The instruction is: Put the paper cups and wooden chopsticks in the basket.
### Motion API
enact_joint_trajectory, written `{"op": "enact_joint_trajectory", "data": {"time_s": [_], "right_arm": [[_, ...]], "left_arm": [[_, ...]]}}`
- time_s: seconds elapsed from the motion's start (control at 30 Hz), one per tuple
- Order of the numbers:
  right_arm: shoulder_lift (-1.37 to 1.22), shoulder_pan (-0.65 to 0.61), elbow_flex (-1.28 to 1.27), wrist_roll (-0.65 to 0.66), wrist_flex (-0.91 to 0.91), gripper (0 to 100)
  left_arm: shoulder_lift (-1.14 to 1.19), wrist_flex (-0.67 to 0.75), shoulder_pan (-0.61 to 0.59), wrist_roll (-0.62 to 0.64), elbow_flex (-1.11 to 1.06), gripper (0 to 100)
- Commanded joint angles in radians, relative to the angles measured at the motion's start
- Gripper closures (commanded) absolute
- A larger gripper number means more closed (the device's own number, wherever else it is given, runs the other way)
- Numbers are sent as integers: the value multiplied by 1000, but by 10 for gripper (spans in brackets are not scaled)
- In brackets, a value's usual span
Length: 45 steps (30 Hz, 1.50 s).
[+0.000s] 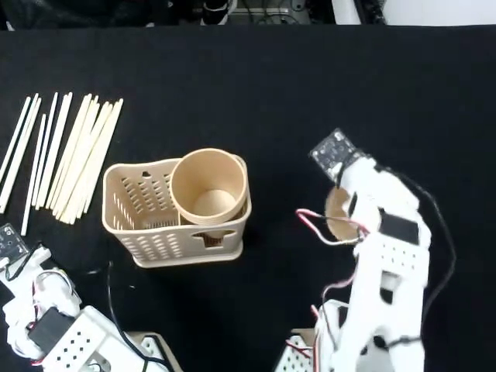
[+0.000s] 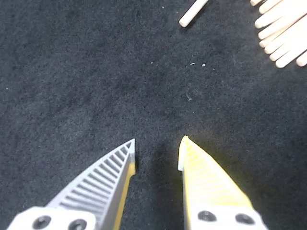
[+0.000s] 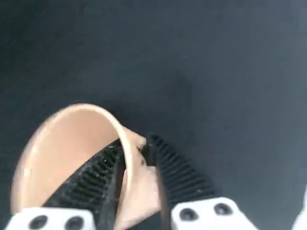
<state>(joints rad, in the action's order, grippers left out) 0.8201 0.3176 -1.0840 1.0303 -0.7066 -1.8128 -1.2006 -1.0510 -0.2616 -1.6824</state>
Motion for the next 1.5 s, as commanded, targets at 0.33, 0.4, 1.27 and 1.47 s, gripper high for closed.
{"op": "enact_joint_trajectory", "data": {"time_s": [0.33,0.4,1.27,1.47], "right_arm": [[595,-40,147,-358,-331,988],[604,-78,251,-442,-450,988],[-479,-888,1790,-1022,-1056,988],[-489,-845,1685,-1016,-1053,987]], "left_arm": [[-8,5,4,-8,-18,848],[-8,5,4,-8,-18,848],[-8,5,4,-8,-18,851],[-8,5,4,-8,-18,851]]}}
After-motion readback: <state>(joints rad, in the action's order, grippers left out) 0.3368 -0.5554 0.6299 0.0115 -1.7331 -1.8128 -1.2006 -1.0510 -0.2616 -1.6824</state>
